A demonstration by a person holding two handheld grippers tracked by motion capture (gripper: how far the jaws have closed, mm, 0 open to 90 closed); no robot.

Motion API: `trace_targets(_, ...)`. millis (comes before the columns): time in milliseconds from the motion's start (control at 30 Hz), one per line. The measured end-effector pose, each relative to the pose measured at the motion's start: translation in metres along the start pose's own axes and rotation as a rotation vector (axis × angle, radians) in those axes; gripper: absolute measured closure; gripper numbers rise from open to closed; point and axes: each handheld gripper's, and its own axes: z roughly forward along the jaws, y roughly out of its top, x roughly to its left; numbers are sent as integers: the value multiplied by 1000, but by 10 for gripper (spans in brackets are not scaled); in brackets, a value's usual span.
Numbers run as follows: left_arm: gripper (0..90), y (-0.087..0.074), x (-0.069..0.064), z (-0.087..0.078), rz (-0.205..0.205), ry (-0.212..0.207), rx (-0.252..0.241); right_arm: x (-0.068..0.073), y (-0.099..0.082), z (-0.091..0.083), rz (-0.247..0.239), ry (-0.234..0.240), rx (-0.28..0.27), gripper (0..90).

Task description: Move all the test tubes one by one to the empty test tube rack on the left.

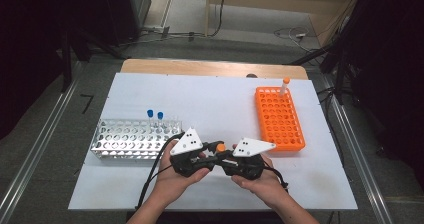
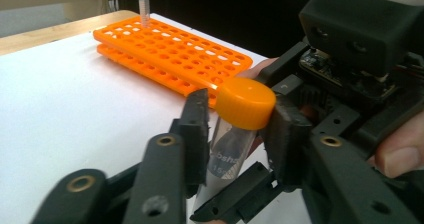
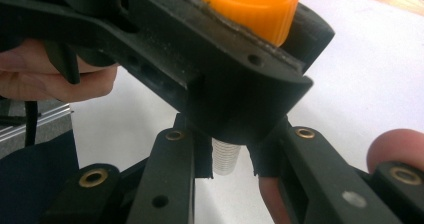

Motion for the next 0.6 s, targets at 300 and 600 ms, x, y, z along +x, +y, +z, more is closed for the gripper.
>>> trace_targets(300,710,2,2,-4,-2,9,-11,-3,-2,-2,12,41,-19,645)
trace_targets(600,711,7,13,-23,-9,59,-48,-16,-5,-11,8,40,-48,225)
